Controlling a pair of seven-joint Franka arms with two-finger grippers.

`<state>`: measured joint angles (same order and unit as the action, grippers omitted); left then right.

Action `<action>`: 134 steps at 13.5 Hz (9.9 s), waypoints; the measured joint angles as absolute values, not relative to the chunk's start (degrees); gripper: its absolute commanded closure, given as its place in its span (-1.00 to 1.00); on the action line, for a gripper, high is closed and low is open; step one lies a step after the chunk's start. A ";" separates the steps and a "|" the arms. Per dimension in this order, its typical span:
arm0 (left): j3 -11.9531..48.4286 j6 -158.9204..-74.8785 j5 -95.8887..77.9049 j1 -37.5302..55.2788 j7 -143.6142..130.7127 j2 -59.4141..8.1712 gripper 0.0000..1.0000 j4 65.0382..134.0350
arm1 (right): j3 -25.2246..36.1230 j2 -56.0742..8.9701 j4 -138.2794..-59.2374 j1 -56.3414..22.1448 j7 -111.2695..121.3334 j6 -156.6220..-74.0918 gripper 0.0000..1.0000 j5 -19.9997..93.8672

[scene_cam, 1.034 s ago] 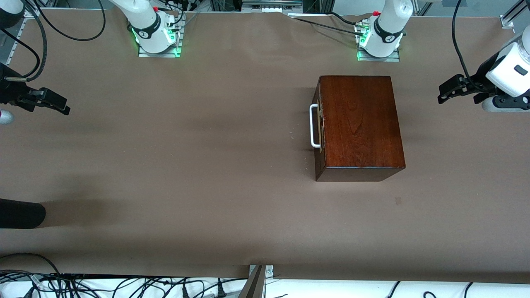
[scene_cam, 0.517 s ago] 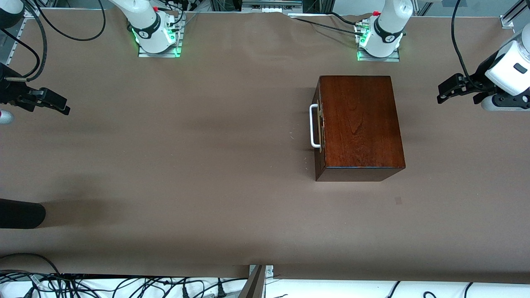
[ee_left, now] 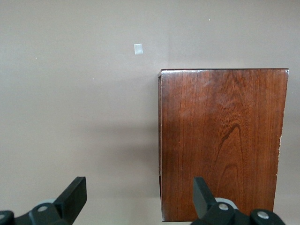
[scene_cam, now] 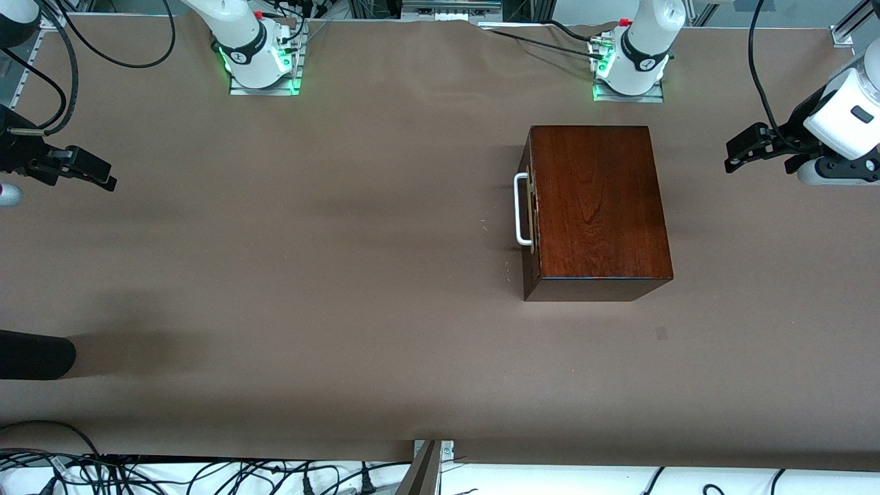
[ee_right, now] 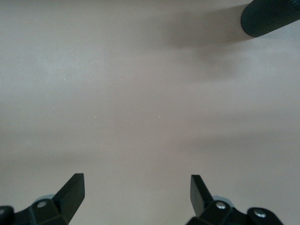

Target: Open drawer, take yellow block, close drawer

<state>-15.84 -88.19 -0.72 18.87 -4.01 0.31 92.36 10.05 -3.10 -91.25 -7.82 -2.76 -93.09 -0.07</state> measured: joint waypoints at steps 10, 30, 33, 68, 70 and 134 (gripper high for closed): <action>-15.57 -88.46 -0.72 18.96 -3.98 0.12 -1.00 92.12 | 10.05 -3.15 -91.25 -7.82 -2.75 -93.09 -1.00 -0.07; -14.87 -88.49 -0.72 19.33 -3.98 0.11 -1.00 91.77 | 10.06 -3.18 -91.25 -7.75 -2.75 -93.09 -1.00 -0.07; -14.87 -88.50 -0.72 19.34 -3.98 0.11 -1.00 91.72 | 10.06 -3.18 -91.25 -7.73 -2.75 -93.09 -1.00 -0.07; -0.25 -108.09 8.76 41.31 -52.35 -33.10 -1.00 87.83 | 10.07 -3.84 -91.29 -7.63 -2.75 -93.27 -1.00 -0.07; -0.29 -108.93 9.63 41.27 -52.35 -33.22 -1.00 88.58 | 10.07 -3.84 -91.28 -7.63 -2.75 -93.28 -1.00 -0.07; -0.60 -80.61 -3.09 15.43 -24.17 -12.23 -1.00 75.05 | 1.20 -8.62 -87.06 -21.40 -2.94 -94.54 -1.00 8.70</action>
